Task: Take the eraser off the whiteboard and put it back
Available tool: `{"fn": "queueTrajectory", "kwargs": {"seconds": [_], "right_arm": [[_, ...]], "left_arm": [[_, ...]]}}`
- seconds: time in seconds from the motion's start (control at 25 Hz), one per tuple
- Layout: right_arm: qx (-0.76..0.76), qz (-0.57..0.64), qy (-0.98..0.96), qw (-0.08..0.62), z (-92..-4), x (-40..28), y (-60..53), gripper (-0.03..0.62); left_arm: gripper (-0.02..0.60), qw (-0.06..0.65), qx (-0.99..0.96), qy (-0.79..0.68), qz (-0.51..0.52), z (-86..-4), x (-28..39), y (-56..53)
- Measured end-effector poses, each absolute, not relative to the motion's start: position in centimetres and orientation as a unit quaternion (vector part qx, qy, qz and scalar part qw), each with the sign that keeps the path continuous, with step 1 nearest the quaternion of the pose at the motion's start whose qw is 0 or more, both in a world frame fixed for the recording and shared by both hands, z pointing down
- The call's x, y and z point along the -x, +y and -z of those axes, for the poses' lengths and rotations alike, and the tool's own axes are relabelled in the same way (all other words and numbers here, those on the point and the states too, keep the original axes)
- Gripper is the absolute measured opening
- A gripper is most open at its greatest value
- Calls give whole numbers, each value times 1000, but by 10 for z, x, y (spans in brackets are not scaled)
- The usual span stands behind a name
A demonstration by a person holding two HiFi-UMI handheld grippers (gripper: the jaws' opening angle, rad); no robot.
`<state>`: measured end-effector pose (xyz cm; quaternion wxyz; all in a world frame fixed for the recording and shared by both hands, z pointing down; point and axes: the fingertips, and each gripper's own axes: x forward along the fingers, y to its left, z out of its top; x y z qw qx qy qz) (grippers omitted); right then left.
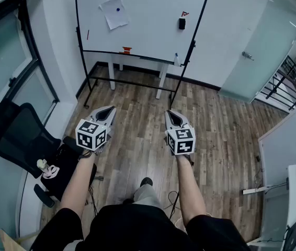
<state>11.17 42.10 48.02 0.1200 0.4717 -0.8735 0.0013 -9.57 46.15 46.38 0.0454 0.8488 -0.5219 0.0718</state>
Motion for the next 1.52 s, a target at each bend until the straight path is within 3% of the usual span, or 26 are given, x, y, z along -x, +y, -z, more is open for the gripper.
{"fn": "queueTrajectory", "kwargs": {"seconds": [0.44,1.12,1.52], "right_arm": [[-464,-3,-878,112,-483,-110,341,25],[-425,33,-898,112,-434,-113,43,26],[-425,41,-897,112,-429,-137,-66,25]], "left_arm": [[17,58,-837,-539,-69,-476,104,397],[18,52,-819,-569,-62,-443,86,125],[18,58,-819,-567,-56,-442,65,23]]}}
